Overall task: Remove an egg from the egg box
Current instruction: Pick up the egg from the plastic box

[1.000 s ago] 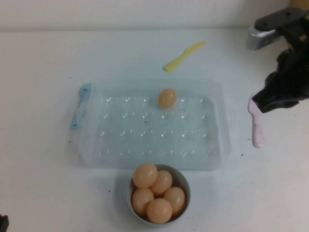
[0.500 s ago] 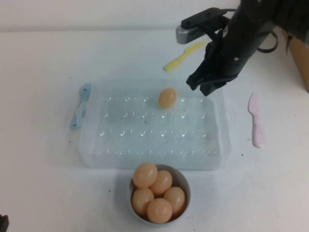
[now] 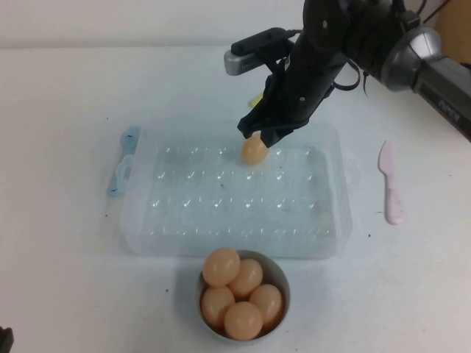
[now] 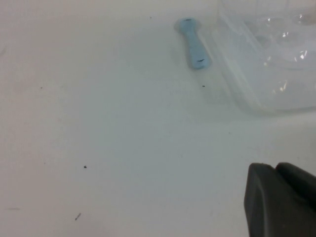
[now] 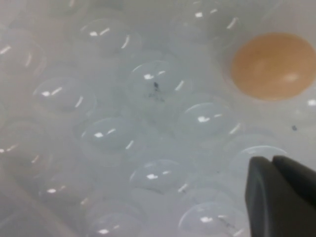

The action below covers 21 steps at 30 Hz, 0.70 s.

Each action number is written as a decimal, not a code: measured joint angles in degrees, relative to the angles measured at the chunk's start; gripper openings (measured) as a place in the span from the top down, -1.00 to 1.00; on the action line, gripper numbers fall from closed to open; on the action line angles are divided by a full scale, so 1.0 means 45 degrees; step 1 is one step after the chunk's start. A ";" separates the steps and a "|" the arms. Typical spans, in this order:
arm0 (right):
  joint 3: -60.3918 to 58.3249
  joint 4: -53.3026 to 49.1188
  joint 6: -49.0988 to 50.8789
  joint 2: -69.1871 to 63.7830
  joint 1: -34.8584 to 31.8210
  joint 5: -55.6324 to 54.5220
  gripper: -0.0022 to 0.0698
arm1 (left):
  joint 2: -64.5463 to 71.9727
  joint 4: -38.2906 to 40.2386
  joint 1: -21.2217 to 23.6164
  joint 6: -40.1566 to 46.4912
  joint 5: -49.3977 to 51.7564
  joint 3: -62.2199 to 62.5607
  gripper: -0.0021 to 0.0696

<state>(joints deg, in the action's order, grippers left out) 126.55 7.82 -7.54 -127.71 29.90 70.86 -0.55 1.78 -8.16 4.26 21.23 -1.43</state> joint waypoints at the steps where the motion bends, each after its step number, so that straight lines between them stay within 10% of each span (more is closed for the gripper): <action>1: 0.0010 0.0205 0.0000 -0.0027 0.0019 0.0000 0.98 | 0.0000 0.0000 0.0000 0.0000 0.0000 0.0000 0.95; 6: 0.0060 0.0920 0.0000 -0.0254 0.0026 -0.0201 0.75 | 0.0000 0.0000 0.0000 0.0000 0.0000 0.0000 0.95; 13: 0.0091 0.1155 0.0404 -0.0500 0.0026 -0.1202 -0.30 | 0.0000 0.0000 0.0000 0.0000 0.0000 0.0000 0.95; 21: 0.0100 0.1087 0.1499 -0.1149 0.0026 -0.2168 -0.37 | 0.0000 0.0000 0.0000 0.0000 0.0000 0.0000 0.95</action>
<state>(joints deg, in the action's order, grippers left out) 127.00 12.71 -0.79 -132.88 30.01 61.10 -0.55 1.78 -8.16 4.26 21.23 -1.43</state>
